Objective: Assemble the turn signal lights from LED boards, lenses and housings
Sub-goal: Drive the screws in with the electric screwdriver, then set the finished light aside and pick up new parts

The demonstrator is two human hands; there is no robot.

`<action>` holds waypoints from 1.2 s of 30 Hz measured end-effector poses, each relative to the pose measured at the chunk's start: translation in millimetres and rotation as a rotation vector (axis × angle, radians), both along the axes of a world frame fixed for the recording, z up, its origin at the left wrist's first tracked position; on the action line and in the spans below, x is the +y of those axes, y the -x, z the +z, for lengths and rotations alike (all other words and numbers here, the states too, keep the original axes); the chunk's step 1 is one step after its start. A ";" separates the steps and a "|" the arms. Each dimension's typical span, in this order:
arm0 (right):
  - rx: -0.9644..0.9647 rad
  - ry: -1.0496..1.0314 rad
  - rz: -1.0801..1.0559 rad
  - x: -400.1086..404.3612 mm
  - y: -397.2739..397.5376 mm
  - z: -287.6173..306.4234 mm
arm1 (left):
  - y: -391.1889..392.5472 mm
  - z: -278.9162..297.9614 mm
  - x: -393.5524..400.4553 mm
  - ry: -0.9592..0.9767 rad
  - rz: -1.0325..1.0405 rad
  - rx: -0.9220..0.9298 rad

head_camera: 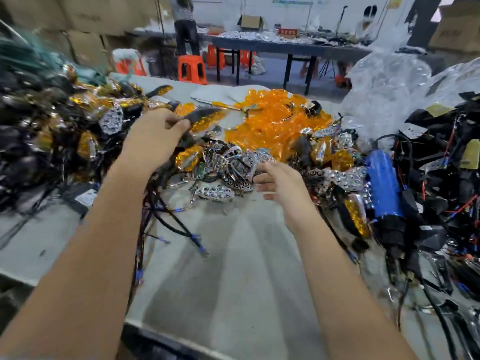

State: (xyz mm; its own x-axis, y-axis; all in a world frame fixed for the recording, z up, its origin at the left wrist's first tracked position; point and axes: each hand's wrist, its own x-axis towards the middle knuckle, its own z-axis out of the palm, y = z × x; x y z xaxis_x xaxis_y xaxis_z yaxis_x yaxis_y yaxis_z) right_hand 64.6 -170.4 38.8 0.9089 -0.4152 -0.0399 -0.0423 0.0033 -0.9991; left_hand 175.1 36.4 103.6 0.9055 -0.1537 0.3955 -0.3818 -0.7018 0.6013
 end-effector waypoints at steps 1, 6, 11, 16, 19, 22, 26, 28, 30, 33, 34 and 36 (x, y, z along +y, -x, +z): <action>0.007 0.016 0.007 1.7 0.5 -3.2 | -7.3 1.5 6.4 -0.051 0.058 -0.031; 0.058 0.070 0.024 1.9 11.1 -9.9 | -17.2 -19.3 9.5 -0.300 0.214 0.024; 0.056 0.094 0.000 -15.8 29.1 -6.8 | 11.9 -46.0 -37.9 -0.193 0.239 -0.141; -0.038 0.151 -0.058 -47.3 52.2 7.6 | 58.2 -68.0 -126.9 -0.030 -0.077 -0.148; -0.109 0.244 -0.202 -79.2 73.5 15.9 | 95.4 -84.5 -182.1 0.010 -0.273 -0.160; -0.096 0.385 -0.406 -118.3 101.1 20.1 | 135.1 -93.5 -226.6 0.025 -0.467 -0.164; -0.084 0.526 -0.751 -167.1 133.8 23.6 | 168.6 -103.6 -263.2 0.057 -0.651 -0.203; -0.030 0.557 -0.880 -189.6 143.5 25.3 | 174.8 -111.8 -270.9 0.042 -0.674 -0.171; 0.034 0.571 -0.890 -210.4 146.0 25.2 | 175.4 -118.0 -272.2 0.055 -0.675 -0.140; 0.129 0.558 -0.766 -227.2 136.8 20.9 | 174.6 -120.3 -269.4 0.112 -0.691 -0.117; 0.175 0.575 -0.746 -229.9 131.3 18.3 | 174.8 -120.1 -268.4 0.121 -0.695 -0.117; 0.255 0.647 -0.769 -231.9 121.7 12.9 | 175.0 -119.6 -266.9 0.130 -0.707 -0.117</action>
